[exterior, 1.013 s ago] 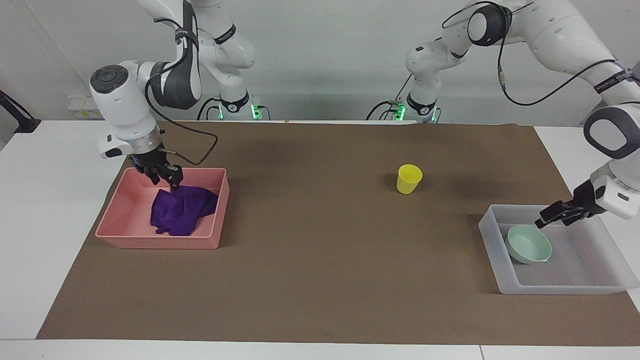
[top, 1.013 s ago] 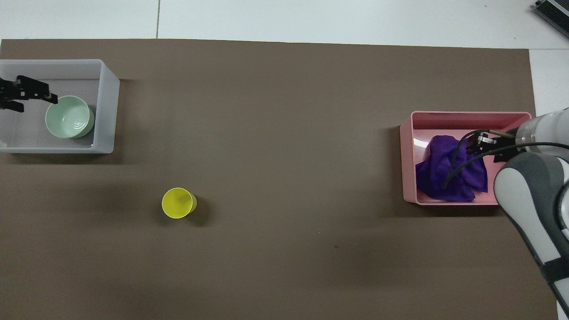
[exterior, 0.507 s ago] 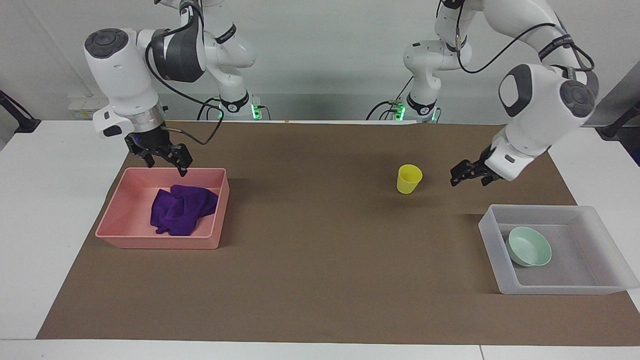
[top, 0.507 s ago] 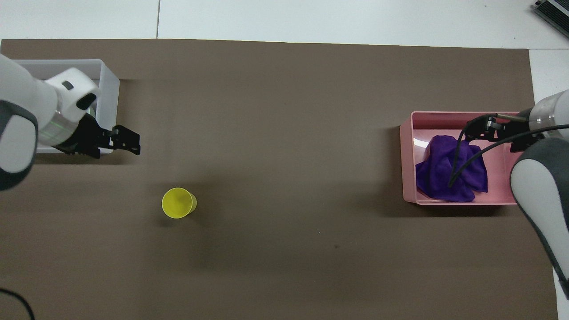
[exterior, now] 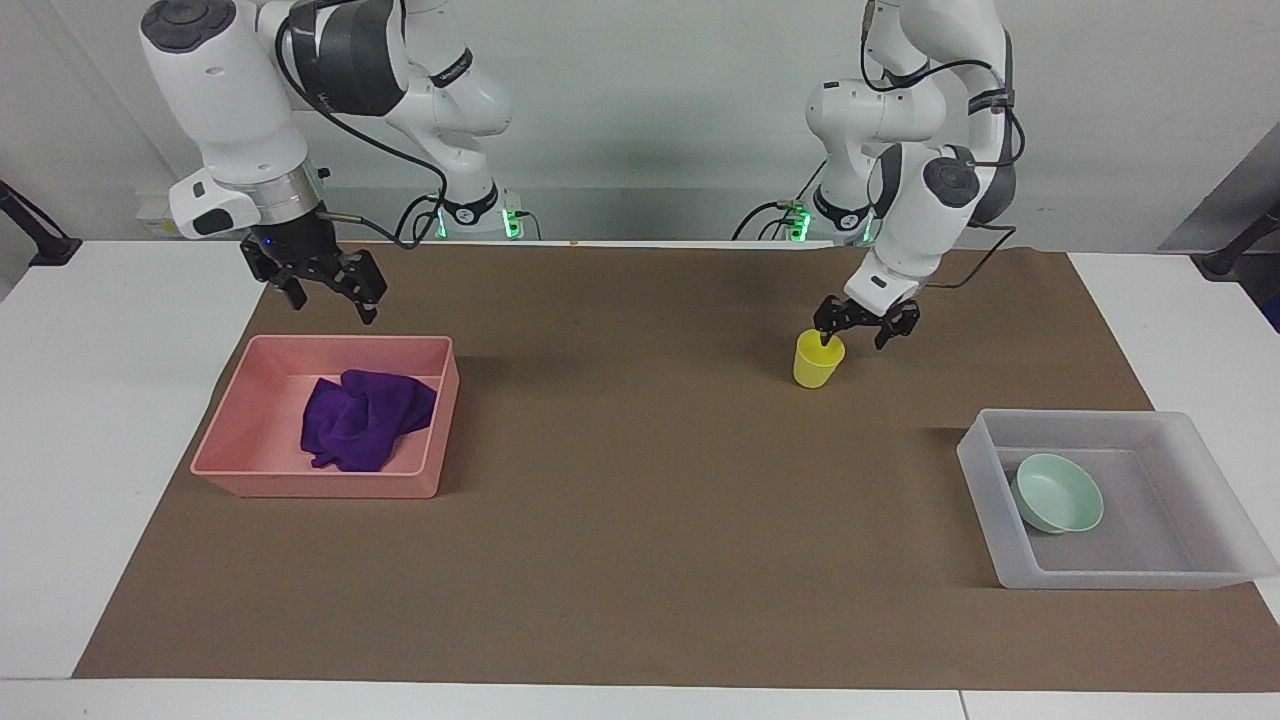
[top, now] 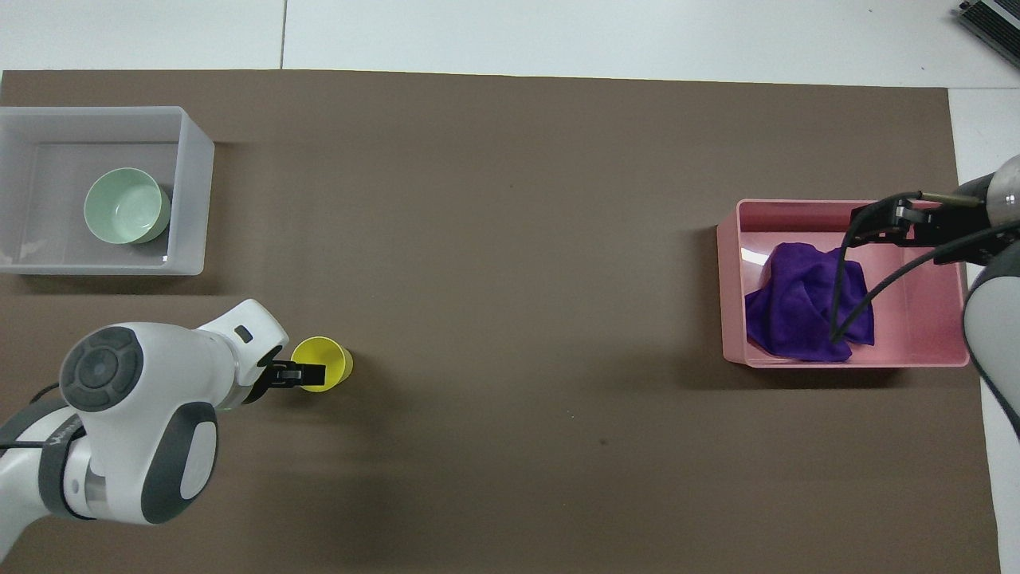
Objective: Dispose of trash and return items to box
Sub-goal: 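Reach the left gripper to the yellow cup and grasp it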
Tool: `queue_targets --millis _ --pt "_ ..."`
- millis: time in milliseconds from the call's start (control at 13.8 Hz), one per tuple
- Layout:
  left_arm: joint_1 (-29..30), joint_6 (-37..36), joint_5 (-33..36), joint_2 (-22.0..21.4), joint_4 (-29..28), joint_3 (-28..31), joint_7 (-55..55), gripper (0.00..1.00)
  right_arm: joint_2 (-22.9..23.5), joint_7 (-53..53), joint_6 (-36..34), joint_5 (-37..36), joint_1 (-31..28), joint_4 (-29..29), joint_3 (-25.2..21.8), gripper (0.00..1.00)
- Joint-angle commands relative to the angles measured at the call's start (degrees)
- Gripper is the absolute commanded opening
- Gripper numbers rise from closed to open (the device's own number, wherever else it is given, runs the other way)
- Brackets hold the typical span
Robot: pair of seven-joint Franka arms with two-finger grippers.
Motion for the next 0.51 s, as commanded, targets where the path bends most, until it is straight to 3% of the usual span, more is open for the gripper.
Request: queue_targets --millis 0,145,434 --pt "-1.67 2.64 0.03 -0.24 -2.02 0.90 -0.66 0.40 0.78 -2.28 -2.10 0.96 -1.63 3.11 0.42 1.00" --pt "-1.85 2.55 0.03 1.07 -1.49 0.90 -0.66 0.00 0.96 -2.89 -3.15 0.53 -1.47 4.78 0.25 1.00" --pt "-1.67 -1.99 0.03 1.34 3.23 1.08 -1.19 0.00 0.08 -2.81 -3.07 0.45 -1.20 4.61 0.25 1.00"
